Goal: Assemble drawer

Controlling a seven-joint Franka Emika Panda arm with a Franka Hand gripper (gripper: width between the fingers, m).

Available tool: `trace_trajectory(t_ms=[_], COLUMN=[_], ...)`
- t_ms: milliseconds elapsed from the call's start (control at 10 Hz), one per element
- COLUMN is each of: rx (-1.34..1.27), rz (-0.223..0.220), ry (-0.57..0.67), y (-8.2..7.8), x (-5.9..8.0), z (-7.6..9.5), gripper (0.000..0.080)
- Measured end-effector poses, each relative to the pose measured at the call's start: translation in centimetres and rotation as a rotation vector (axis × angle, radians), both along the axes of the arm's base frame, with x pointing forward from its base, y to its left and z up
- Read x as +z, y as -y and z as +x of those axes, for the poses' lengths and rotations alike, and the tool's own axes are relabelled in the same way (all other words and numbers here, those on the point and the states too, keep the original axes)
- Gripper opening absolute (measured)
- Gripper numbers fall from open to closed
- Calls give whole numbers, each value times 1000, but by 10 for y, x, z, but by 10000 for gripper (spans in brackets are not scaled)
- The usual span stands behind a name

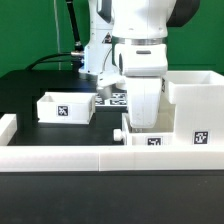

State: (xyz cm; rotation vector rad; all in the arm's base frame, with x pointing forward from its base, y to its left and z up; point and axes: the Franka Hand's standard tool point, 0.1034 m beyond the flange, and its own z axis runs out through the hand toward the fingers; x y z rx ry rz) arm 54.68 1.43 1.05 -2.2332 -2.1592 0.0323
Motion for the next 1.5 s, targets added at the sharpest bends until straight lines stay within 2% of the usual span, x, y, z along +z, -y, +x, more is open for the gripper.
trace_trajectory(t_ms=[200, 300, 400, 500, 700, 900, 1200, 1400, 1500], rx=[-8, -16, -19, -20, -23, -16, -27, -25, 16], rz=[0, -2, -5, -8, -16, -20, -18, -17, 28], ry=[8, 8, -4, -3, 0, 2, 11, 8, 4], y=[0, 0, 0, -1, 4, 19, 41, 39, 48], x=[4, 8, 13, 20, 36, 43, 45, 44, 40], z=[1, 2, 1, 3, 7, 11, 14, 14, 12], gripper=[422, 422, 592, 632, 644, 649, 649, 649, 649])
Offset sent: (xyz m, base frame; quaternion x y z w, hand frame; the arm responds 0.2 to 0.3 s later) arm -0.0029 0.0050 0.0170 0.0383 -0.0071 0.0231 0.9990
